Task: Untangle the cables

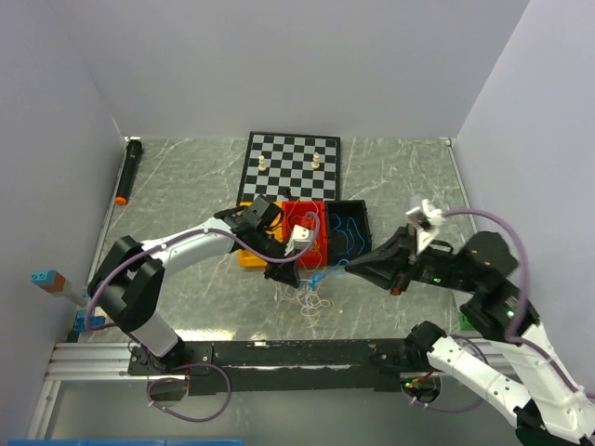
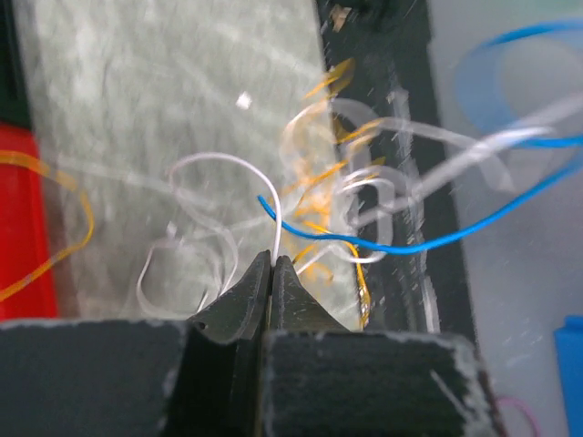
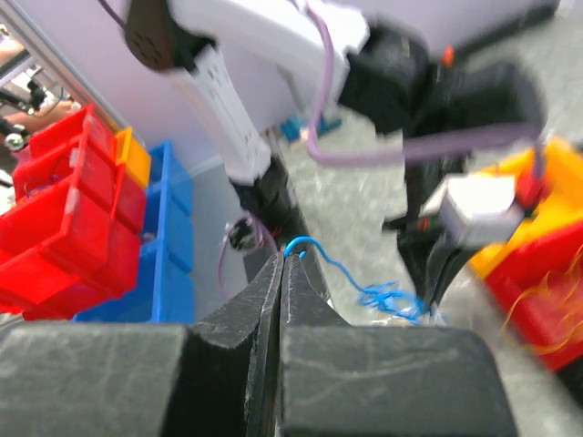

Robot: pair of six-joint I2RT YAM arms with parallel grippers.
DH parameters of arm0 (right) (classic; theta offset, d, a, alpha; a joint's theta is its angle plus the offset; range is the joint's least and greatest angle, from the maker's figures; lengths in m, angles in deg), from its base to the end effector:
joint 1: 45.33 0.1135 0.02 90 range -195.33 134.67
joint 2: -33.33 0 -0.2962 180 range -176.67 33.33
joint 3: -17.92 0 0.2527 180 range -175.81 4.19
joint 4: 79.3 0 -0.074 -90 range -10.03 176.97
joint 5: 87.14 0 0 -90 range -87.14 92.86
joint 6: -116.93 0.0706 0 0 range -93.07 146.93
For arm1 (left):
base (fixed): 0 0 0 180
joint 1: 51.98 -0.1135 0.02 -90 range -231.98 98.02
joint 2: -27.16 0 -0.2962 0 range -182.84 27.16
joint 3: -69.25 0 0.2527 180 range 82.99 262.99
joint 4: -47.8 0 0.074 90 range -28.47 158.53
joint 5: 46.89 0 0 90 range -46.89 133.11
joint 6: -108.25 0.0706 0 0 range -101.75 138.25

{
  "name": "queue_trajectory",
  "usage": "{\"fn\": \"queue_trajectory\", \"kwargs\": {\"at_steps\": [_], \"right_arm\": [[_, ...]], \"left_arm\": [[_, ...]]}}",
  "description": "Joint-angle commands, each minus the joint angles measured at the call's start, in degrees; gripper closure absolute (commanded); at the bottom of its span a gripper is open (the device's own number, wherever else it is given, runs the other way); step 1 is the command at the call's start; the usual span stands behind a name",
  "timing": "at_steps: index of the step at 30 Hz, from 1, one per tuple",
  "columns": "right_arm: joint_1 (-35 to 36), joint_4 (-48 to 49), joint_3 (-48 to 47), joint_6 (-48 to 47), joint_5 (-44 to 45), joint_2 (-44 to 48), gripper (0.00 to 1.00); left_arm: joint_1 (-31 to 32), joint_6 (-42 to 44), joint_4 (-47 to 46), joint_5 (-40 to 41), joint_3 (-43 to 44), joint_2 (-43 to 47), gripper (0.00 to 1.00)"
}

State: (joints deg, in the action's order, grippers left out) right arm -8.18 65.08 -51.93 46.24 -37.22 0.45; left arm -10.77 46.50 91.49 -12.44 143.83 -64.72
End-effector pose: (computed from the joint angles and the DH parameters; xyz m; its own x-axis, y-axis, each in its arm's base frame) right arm 0.0532 0.0973 0.4293 -0.3047 0.0866 -0.9485 -0.9265 0.2040 0.3163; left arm 0.2071 -0.2587 0.2348 -0.2608 0.5843 -0.7685 0.9047 -0.1299 -0.4057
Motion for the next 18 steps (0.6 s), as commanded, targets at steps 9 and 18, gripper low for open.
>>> {"fn": "queue_trajectory", "kwargs": {"at_steps": [9, 18], "right_arm": [[0.3, -11.41, -22.88, -12.1, 7.9, 0.28, 1.0], [0.3, -14.58, -29.66, -14.74, 11.85, 0.45, 1.0]], "left_arm": [[-4.73, 15.6, 8.1, 16.69, -9.59, 9.16, 0.99], [-12.55, 18.59, 8.63, 19.95, -15.49, 13.12, 0.99]]}}
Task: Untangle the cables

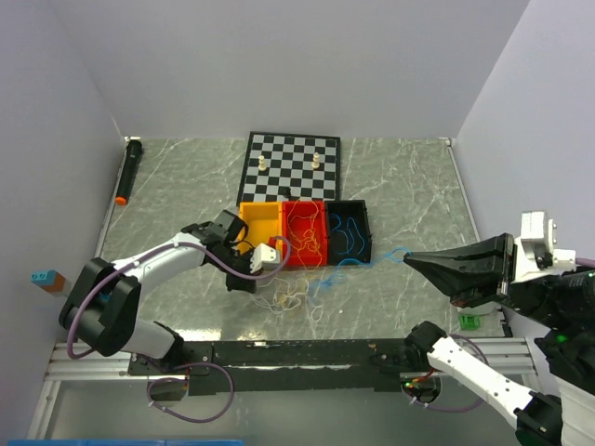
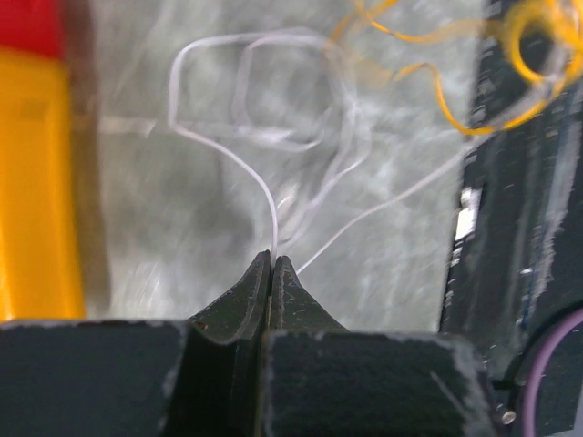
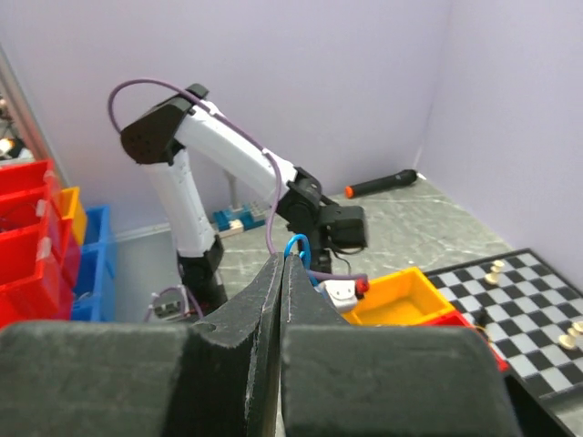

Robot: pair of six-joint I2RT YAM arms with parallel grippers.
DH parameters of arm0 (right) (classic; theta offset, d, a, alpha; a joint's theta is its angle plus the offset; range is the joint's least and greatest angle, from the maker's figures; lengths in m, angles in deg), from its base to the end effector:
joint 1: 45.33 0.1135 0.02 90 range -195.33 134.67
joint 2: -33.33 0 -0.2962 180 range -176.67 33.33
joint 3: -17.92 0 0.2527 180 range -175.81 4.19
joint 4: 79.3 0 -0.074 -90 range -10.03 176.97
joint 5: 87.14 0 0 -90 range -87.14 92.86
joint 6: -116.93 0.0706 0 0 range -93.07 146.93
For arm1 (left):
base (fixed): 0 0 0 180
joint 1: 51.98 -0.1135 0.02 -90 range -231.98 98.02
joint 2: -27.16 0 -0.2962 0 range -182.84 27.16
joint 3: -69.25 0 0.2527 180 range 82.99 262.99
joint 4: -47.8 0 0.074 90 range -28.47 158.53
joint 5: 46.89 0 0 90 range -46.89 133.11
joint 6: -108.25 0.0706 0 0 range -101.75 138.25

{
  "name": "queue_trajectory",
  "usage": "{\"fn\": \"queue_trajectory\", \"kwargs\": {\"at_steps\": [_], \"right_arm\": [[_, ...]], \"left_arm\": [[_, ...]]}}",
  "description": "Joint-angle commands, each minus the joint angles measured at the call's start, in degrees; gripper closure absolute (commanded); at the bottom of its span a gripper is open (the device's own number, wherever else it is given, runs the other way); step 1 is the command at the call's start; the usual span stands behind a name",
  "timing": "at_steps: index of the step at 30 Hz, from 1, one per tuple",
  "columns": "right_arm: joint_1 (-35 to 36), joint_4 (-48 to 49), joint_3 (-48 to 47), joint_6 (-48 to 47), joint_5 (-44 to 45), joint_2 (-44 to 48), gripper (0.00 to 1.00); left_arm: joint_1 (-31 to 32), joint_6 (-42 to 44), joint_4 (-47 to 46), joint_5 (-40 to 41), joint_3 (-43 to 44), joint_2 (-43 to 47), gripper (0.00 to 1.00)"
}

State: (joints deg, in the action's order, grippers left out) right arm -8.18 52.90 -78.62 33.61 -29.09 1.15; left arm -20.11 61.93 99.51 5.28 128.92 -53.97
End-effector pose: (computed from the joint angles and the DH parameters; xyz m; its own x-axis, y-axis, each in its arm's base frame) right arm -0.0170 0.0340 0.5372 0.1190 0.2140 -0.9696 -0.9369 0.3475 -0.0383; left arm 0.1870 -0.1672 0.1895 -0.1957 0.7640 -0.6148 0.9721 0.0683 -0.2246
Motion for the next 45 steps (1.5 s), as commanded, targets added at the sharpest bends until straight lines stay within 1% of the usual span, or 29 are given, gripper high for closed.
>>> {"fn": "queue_trajectory", "kwargs": {"at_steps": [1, 5, 8, 12, 18, 23, 29, 30, 32, 35, 37, 41, 45], "right_arm": [[0.3, -2.58, -4.02, -2.63, 4.6, -0.07, 1.0], [0.3, -3.55, -9.99, -5.0, 8.82, 0.11, 1.0], [0.3, -3.47, -15.0, -6.15, 13.47, -0.34, 1.0], [0.3, 0.48, -17.04, -9.13, 19.45, 0.02, 1.0], [0.3, 3.92, -20.81, -11.68, 22.36, -1.74, 1.0], [0.3, 7.68, -19.24, -13.7, 25.35, -2.1, 1.0], [0.3, 10.06, -19.67, -17.57, 30.27, -2.45, 1.0], [0.3, 11.72, -19.24, -18.53, 31.75, -1.92, 1.0], [0.3, 15.16, -18.1, -20.12, 33.42, -1.3, 1.0], [0.38, 14.56, -19.85, -21.96, 32.91, -3.31, 1.0], [0.38, 14.03, -21.16, -22.32, 32.47, -4.9, 1.0], [0.38, 16.92, -21.43, -25.21, 34.57, -6.04, 1.0], [0.38, 15.7, -25.21, -26.8, 34.14, -9.11, 1.0]], "left_arm": [[-4.27, 4.38, 1.13, 3.1, -0.75, 2.63, 0.99], [-6.91, 6.59, 0.08, 9.15, -3.3, 3.69, 0.99], [-7.97, 8.08, -1.23, 11.97, -5.15, 4.04, 0.99], [-8.94, 8.79, -1.94, 14.0, -5.68, 3.95, 0.99], [-10.52, 11.25, -5.89, 22.26, -9.72, 3.69, 0.99], [-14.03, 13.53, -8.0, 24.98, -12.53, 3.95, 0.99], [-21.84, 18.89, -11.86, 31.39, -16.22, 1.67, 0.99], [-23.08, 19.94, -12.66, 32.1, -16.75, 1.32, 0.99], [-25.89, 21.44, -13.36, 32.73, -17.02, 0.27, 0.99], [-28.71, 21.97, -12.06, 31.15, -15.62, -0.88, 0.99], [-29.68, 21.97, -11.7, 30.35, -14.91, -0.97, 0.99], [-30.73, 22.85, -12.66, 31.49, -15.61, -0.53, 0.99], [-31.09, 22.94, -12.84, 31.67, -16.14, -0.88, 0.99]]}}
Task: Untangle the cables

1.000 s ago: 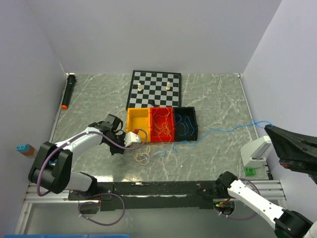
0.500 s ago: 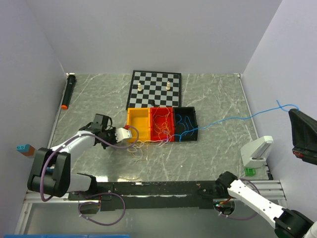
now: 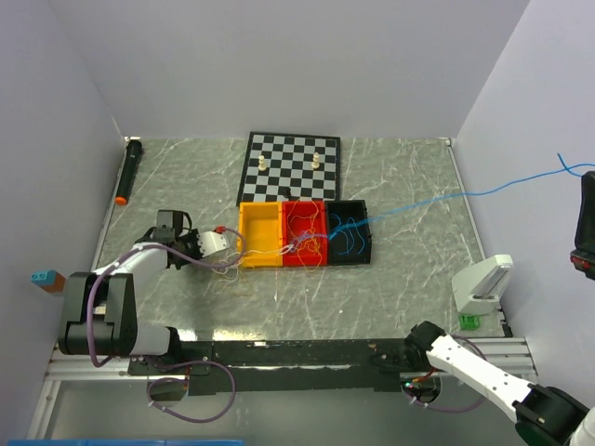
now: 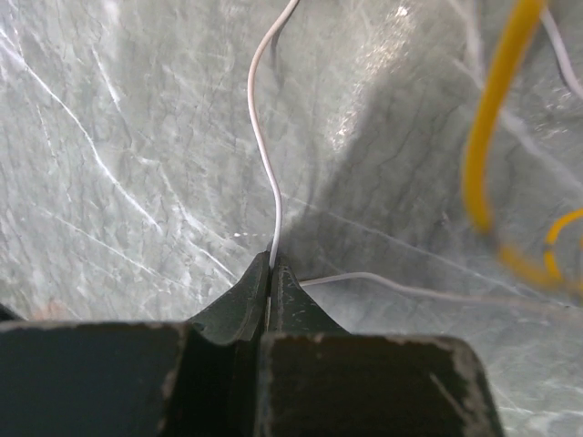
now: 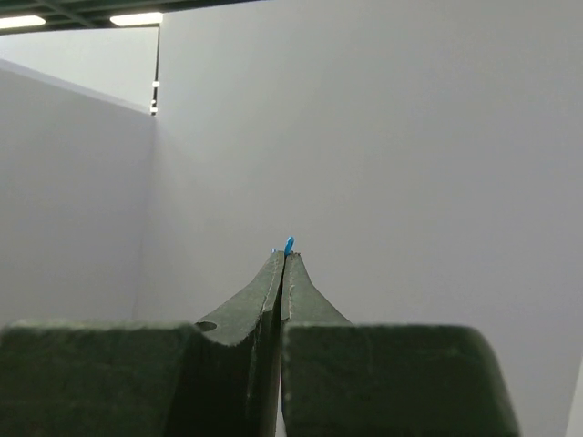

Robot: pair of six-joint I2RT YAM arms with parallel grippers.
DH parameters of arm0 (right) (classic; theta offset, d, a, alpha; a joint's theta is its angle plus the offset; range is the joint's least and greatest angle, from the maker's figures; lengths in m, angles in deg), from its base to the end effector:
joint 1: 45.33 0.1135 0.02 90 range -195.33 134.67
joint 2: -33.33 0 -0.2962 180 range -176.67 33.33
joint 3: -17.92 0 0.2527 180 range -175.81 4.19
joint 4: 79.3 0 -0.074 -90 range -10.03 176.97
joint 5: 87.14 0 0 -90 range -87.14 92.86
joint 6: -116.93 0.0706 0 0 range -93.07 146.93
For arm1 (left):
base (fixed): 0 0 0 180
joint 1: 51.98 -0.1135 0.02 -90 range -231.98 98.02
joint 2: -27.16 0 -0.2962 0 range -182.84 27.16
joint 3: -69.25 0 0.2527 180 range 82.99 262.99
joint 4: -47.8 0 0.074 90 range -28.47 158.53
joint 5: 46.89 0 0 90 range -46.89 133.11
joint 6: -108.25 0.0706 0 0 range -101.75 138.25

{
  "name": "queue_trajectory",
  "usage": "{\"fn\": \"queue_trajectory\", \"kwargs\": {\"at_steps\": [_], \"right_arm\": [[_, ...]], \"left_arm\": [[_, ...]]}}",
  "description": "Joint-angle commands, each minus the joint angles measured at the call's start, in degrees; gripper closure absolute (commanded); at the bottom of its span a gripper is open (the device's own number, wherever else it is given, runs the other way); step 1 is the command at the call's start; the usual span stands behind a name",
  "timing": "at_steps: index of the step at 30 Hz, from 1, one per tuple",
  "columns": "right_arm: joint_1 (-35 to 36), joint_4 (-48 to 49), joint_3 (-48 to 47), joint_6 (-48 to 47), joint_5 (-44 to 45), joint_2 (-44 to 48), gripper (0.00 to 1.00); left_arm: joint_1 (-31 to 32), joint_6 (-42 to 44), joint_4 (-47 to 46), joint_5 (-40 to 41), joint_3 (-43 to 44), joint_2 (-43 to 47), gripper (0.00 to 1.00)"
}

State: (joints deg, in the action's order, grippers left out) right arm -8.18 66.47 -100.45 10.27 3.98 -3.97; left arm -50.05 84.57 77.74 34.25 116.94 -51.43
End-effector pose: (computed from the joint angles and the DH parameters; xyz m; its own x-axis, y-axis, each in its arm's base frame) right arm -0.0609 -0.0479 0.6481 0.7271 0.1912 -0.6594 -0.4015 0.8975 -0.1824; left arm 0.2478 -0.0192 0.1485 -0.2514 0.9139 -0.3189 0.8428 0.3687 0.3922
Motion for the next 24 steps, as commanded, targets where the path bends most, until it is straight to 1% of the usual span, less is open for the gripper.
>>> {"fn": "queue_trajectory", "kwargs": {"at_steps": [1, 2, 3, 5, 9, 11, 13, 16, 19, 22, 24], "right_arm": [[0.38, 2.3, -3.81, -4.24, 1.68, -4.44, 1.0], [0.38, 2.73, -4.25, -4.43, 2.03, -4.71, 1.0], [0.3, 3.87, -4.34, -5.12, 2.91, -4.36, 1.0], [0.38, 7.65, -3.82, -5.83, 2.83, -3.31, 1.0], [0.38, 5.63, -8.12, -7.24, 3.44, -6.64, 1.0], [0.38, 7.56, -5.41, -6.8, 2.66, -5.95, 1.0], [0.38, 6.08, -4.79, -5.66, 2.04, -7.08, 1.0], [0.38, 10.37, 0.82, -4.26, 1.51, -6.3, 1.0], [0.38, 9.94, 3.12, -2.5, 0.28, -8.48, 1.0], [0.38, 12.66, 9.08, -1.62, -0.16, -9.72, 1.0], [0.38, 15.03, 12.69, -1.44, -0.16, -10.68, 1.0]], "left_arm": [[-1.49, 0.56, 8.49, 2.54, -4.25, -3.33, 0.99], [-1.76, 0.82, 7.88, 1.93, -4.25, -3.5, 0.99], [-3.85, 0.91, 8.31, 0.61, -3.55, -3.76, 0.99], [-5.71, 0.91, 9.89, -0.36, -2.15, -4.99, 0.99], [-6.07, 1.09, 10.6, -0.89, -1.7, -4.91, 0.99], [-6.07, 0.74, 11.65, -1.85, -1.26, -4.21, 0.99], [-6.07, 0.56, 13.4, -3.52, -0.39, -3.16, 0.99], [-6.06, 0.56, 14.11, -4.14, -0.29, -1.92, 0.99], [-5.98, 0.82, 16.21, -5.37, 0.32, -0.7, 0.99], [-6.07, 0.91, 20.25, -9.4, 2.51, 2.64, 0.99], [-6.07, 0.91, 23.77, -13.96, 4.88, 5.36, 0.99]]}}
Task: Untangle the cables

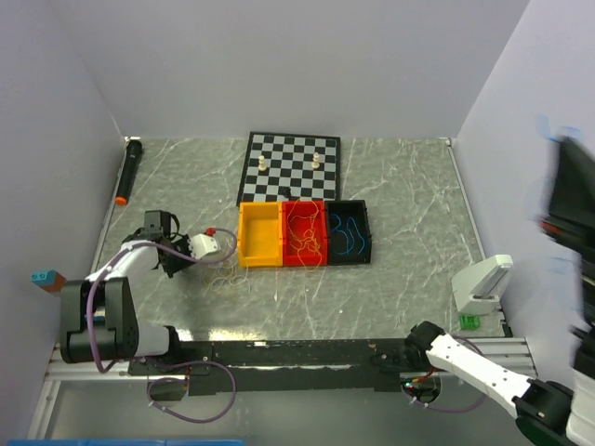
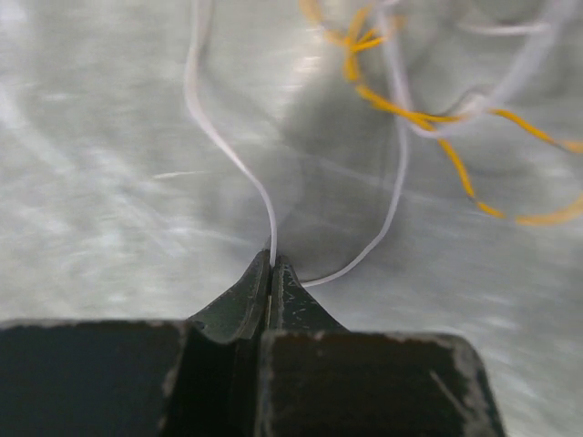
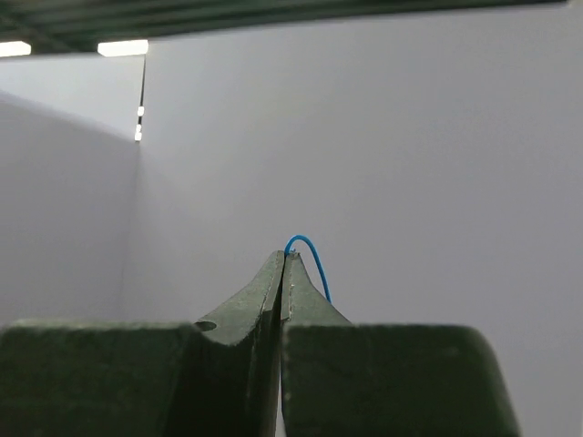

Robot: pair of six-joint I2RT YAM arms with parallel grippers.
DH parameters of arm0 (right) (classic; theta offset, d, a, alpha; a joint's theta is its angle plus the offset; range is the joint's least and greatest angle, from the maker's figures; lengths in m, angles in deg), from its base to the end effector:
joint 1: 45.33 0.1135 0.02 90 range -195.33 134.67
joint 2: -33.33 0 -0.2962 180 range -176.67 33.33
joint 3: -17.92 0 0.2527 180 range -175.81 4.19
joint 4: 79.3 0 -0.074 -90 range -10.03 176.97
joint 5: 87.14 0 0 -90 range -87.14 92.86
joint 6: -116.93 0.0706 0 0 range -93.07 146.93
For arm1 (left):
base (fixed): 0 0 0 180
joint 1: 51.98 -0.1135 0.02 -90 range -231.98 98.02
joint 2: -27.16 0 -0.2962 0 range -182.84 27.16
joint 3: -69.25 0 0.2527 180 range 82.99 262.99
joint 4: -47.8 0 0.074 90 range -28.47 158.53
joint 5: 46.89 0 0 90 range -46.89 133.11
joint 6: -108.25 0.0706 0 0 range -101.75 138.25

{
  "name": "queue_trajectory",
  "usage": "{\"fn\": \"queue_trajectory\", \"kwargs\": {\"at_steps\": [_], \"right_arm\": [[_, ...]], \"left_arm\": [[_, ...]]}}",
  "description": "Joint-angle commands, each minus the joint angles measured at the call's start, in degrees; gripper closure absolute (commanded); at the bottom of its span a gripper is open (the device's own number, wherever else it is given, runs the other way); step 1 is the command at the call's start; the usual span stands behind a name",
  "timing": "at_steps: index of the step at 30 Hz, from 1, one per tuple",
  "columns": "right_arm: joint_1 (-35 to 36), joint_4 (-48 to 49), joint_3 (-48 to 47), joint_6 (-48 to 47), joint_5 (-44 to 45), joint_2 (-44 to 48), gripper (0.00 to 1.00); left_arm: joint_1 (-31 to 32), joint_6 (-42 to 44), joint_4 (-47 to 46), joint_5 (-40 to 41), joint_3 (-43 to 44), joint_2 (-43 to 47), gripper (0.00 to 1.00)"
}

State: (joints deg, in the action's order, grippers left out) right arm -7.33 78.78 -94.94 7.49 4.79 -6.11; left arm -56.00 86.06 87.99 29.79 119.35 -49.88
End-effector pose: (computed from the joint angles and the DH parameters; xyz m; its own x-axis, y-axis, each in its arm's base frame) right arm -0.0353 -0.0306 0.6570 0.7808 0.1879 -0.5958 -0.3594 0.9152 -0.1823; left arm 0.2349 0.0002 0.1562 -0.3276 0.8802 -0.3433 0.8590 0.4288 0.2797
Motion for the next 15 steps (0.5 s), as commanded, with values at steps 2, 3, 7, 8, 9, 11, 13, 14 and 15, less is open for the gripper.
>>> {"fn": "queue_trajectory", "kwargs": {"at_steps": [2, 3, 7, 8, 9, 11, 13, 14, 15], "right_arm": [[-0.47, 3.7, 9.82, 2.47, -1.58, -10.12, 1.0], [-0.47, 4.49, 11.14, 2.65, -1.5, -10.74, 1.0], [-0.47, 7.39, 15.45, 3.88, -1.58, -13.11, 1.0], [-0.56, 7.83, 16.16, 3.71, -1.58, -13.73, 1.0], [-0.47, 7.83, 16.86, 3.45, -1.5, -14.08, 1.0], [-0.56, 9.68, 18.0, 3.1, -1.32, -14.78, 1.0], [-0.56, 9.77, 18.71, 3.27, -1.41, -15.66, 1.0], [-0.56, 9.85, 19.15, 3.53, -1.58, -16.1, 1.0], [-0.56, 9.94, 19.59, 3.88, -1.58, -16.54, 1.0]], "left_arm": [[-0.12, -0.58, 17.38, -13.03, 6.16, 5.49, 0.99], [-0.12, -0.84, 19.14, -14.7, 7.57, 5.93, 0.99], [-0.12, -1.45, 23.37, -17.88, 11.71, 6.28, 0.99], [-0.12, -1.19, 23.81, -18.23, 11.98, 6.37, 0.99], [-0.12, -0.93, 24.08, -18.4, 12.07, 6.46, 0.99], [-0.12, -1.1, 23.73, -18.49, 11.72, 6.37, 0.99], [-0.12, -1.1, 23.55, -18.84, 11.45, 6.28, 0.99], [-0.12, -1.36, 23.46, -19.02, 11.19, 6.28, 0.99], [-0.12, -1.28, 23.38, -19.28, 11.19, 6.2, 0.99]]}}
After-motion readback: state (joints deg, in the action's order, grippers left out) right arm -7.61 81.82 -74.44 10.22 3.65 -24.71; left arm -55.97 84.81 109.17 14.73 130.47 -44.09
